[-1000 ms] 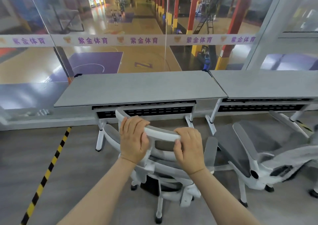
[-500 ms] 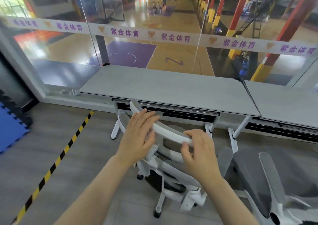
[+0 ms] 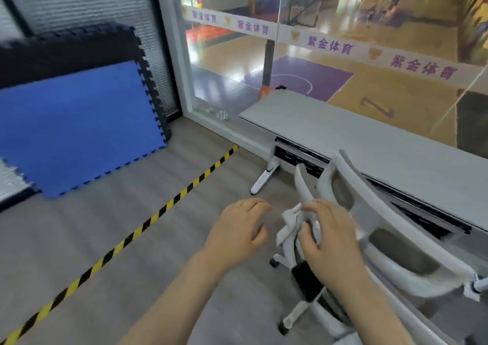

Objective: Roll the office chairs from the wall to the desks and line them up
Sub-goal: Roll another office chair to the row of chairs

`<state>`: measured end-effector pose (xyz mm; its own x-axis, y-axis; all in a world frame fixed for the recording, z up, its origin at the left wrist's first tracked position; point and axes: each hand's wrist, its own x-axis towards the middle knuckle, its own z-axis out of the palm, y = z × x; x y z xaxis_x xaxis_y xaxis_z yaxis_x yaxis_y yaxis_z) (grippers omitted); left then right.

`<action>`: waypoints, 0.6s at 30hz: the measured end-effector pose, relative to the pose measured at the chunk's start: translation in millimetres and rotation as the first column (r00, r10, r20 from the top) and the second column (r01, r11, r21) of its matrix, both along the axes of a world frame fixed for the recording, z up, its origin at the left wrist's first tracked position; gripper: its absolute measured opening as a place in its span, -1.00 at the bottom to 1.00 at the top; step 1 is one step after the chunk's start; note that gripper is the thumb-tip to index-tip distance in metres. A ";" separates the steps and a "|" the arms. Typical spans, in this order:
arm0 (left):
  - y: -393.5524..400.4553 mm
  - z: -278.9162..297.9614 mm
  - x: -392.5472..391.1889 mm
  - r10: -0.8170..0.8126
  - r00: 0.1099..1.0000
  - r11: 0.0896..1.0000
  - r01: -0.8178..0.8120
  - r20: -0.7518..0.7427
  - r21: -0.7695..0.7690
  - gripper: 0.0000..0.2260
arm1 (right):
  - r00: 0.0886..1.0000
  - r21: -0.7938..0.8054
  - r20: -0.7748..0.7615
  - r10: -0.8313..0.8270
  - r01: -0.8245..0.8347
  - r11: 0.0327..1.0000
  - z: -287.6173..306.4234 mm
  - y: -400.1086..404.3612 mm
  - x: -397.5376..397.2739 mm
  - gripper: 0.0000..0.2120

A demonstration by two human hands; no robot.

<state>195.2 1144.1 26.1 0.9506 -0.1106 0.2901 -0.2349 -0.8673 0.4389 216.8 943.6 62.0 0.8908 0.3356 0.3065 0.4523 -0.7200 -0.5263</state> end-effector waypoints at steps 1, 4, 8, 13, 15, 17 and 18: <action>17.5 -2.4 -14.9 0.042 0.999 0.999 -0.042 -0.010 -0.002 -0.66 | 0.998 0.003 -0.020 0.052 -0.052 0.999 -5.6 21.4 -3.7 -0.76; 81.5 -9.2 -67.3 0.198 0.979 0.980 -0.199 -0.050 -0.005 -0.66 | 0.973 0.013 -0.079 0.217 -0.217 0.976 -18.1 94.2 -21.7 -0.77; 179.2 -19.8 -154.9 0.432 0.894 0.901 -0.434 -0.121 0.009 -0.71 | 0.905 -0.020 -0.132 0.404 -0.410 0.912 -25.1 198.2 -58.3 -0.80; 284.7 -23.0 -283.9 0.641 0.746 0.761 -0.648 -0.182 0.024 -0.71 | 0.795 -0.018 -0.207 0.570 -0.586 0.810 -37.5 328.3 -127.1 -0.81; 318.6 -25.4 -338.6 0.723 0.664 0.681 -0.732 -0.191 0.035 -0.73 | 0.743 -0.013 -0.225 0.631 -0.650 0.760 -42.9 381.9 -161.1 -0.80; 347.4 -23.9 -395.6 0.802 0.562 0.581 -0.813 -0.203 0.041 -0.75 | 0.669 -0.001 -0.233 0.706 -0.726 0.688 -47.7 436.0 -200.0 -0.79; 359.2 -22.3 -422.9 0.835 0.509 0.529 -0.848 -0.210 0.046 -0.75 | 0.629 0.000 -0.234 0.741 -0.762 0.647 -49.9 460.7 -220.1 -0.79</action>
